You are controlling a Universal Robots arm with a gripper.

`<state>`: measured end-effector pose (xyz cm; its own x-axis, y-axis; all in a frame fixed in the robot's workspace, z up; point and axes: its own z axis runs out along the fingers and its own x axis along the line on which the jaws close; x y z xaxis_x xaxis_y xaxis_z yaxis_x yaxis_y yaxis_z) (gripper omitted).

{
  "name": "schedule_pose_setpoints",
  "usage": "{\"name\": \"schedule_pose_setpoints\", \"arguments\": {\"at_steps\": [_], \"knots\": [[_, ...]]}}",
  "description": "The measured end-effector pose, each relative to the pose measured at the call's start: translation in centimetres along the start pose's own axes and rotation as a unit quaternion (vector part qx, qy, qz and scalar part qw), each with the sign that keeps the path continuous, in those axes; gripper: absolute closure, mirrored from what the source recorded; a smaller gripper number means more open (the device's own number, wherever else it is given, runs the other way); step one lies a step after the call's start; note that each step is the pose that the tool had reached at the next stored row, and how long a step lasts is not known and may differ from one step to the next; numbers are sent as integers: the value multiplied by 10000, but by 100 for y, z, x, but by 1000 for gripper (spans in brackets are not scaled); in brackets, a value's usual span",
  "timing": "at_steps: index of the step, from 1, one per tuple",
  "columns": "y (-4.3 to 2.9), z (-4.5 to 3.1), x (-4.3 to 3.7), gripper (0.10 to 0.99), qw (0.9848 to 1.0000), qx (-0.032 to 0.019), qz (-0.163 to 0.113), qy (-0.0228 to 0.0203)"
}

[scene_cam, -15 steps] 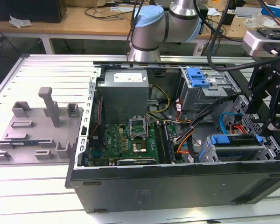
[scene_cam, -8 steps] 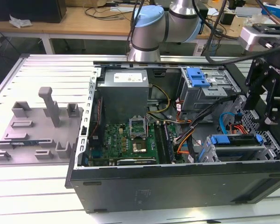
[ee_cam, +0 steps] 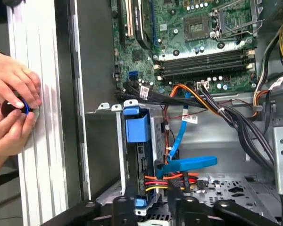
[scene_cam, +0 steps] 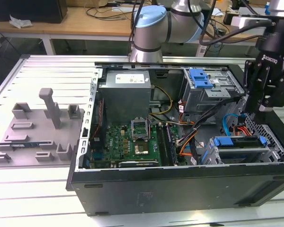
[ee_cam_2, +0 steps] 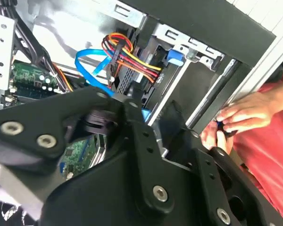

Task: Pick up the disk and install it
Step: 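Insert the second disk wire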

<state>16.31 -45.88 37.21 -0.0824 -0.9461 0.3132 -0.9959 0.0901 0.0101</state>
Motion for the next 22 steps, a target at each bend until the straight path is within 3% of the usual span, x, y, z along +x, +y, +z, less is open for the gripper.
{"name": "schedule_pose_setpoints", "arguments": {"at_steps": [1,5,10,18,22], "knots": [[11,-6,-16,694,10000,-4,-2,27],[84,-8,-40,694,10000,-2,0,91],[128,24,-47,694,10000,3,6,91],[115,81,-53,694,9999,-39,131,90],[115,93,-58,694,9998,22,152,101]]}}
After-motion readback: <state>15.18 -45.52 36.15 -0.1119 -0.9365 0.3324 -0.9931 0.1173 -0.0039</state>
